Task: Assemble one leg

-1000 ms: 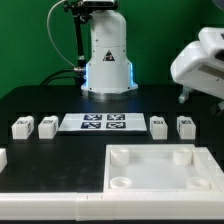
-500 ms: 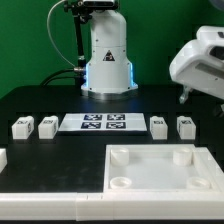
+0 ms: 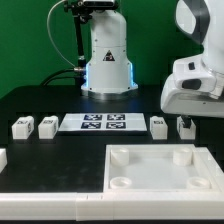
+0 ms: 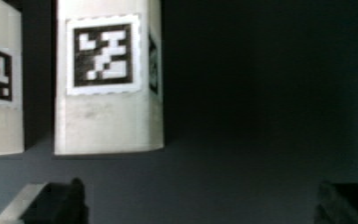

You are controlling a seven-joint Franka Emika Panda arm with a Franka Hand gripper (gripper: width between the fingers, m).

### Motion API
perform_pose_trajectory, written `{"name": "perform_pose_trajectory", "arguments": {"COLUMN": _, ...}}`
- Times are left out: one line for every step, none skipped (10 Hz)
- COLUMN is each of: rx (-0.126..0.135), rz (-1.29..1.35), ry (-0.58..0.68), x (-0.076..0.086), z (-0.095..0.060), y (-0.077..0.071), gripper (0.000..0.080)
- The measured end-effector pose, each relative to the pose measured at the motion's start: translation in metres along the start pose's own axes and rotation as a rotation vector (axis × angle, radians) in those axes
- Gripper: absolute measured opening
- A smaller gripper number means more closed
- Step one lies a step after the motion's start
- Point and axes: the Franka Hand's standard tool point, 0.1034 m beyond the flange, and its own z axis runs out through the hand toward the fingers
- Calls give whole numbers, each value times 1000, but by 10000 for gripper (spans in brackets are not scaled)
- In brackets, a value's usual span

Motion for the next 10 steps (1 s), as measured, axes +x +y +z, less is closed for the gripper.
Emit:
{"name": "perform_pose_trajectory", "arguments": {"rx": -27, "rz": -49, "ry": -70, "x": -9, "z": -1, "y": 3, "gripper": 649}}
{"name": "perform_pose_trajectory", "arguments": {"rx": -85, "rz": -91, "ry": -118, "x": -12, "z": -6, "y": 10, "gripper": 649}}
{"name": "perform_pose_trajectory", "arguments": {"rx": -106, "rz": -109, "ry": -129, "x": -13, "z": -9, "y": 15, "gripper": 649}}
{"name": "perform_pose_trajectory", "arguments": {"rx": -105, "rz": -116, "ry": -141, "x": -12, "z": -7, "y": 21, "gripper": 649}}
{"name": "perform_pose_trajectory", "arguments": {"rx": -88, "rz": -105, "ry": -155, "x": -10, "z": -5, "y": 28, "gripper": 649}}
{"name": "perform_pose_trajectory", "arguments": {"rx": -87, "rz": -96, "ry": -150, "x": -10, "z": -3, "y": 28, "gripper": 649}}
{"name": "perform_pose_trajectory", "arguments": {"rx": -87, "rz": -99, "ry": -150, "x": -10, "z": -3, "y": 28, "gripper": 649}}
{"name": "perform_pose_trajectory", "arguments": {"rx": -87, "rz": -99, "ry": -150, "x": -10, "z": -3, "y": 28, "gripper": 649}}
{"name": "perform_pose_trajectory", "arguments": {"rx": -67, "rz": -78, "ry": -172, "x": -13, "z": -1, "y": 27, "gripper": 649}}
{"name": "perform_pose_trajectory", "arguments": {"rx": 8, "rz": -4, "ry": -260, "x": -20, "z": 7, "y": 23, "gripper": 649}}
